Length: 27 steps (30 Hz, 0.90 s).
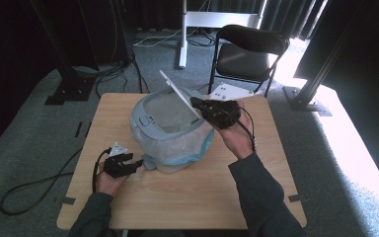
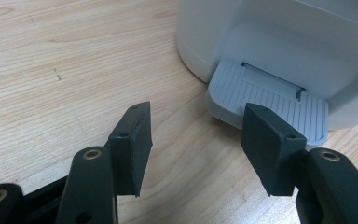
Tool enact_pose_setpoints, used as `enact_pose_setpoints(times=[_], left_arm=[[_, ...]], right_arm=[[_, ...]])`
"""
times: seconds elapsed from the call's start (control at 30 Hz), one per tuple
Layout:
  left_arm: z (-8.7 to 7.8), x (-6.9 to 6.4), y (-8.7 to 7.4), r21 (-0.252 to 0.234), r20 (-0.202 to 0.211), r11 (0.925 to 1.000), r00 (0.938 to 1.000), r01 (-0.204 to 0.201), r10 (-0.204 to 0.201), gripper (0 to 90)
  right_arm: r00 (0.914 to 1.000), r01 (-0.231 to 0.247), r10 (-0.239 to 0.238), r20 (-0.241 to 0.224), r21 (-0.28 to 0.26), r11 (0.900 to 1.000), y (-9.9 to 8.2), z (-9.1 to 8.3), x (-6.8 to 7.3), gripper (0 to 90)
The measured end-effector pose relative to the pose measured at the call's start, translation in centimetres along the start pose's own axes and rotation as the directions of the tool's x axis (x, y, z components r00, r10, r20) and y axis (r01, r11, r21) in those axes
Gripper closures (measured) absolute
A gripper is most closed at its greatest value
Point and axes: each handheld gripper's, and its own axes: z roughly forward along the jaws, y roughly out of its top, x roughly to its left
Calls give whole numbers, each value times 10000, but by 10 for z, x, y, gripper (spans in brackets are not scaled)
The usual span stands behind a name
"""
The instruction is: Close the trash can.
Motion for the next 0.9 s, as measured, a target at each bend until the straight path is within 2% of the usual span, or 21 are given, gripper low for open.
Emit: enact_pose_setpoints(times=[0.37,0.9], left_arm=[[0,0,0,-6,6,10000,10000,4,-4,434],[0,0,0,4,15,10000,10000,-14,14,434]], right_arm=[[9983,176,-164,-558,205,9996,-1,16,15,899],[9908,424,-354,-1303,517,9978,-4,44,39,900]])
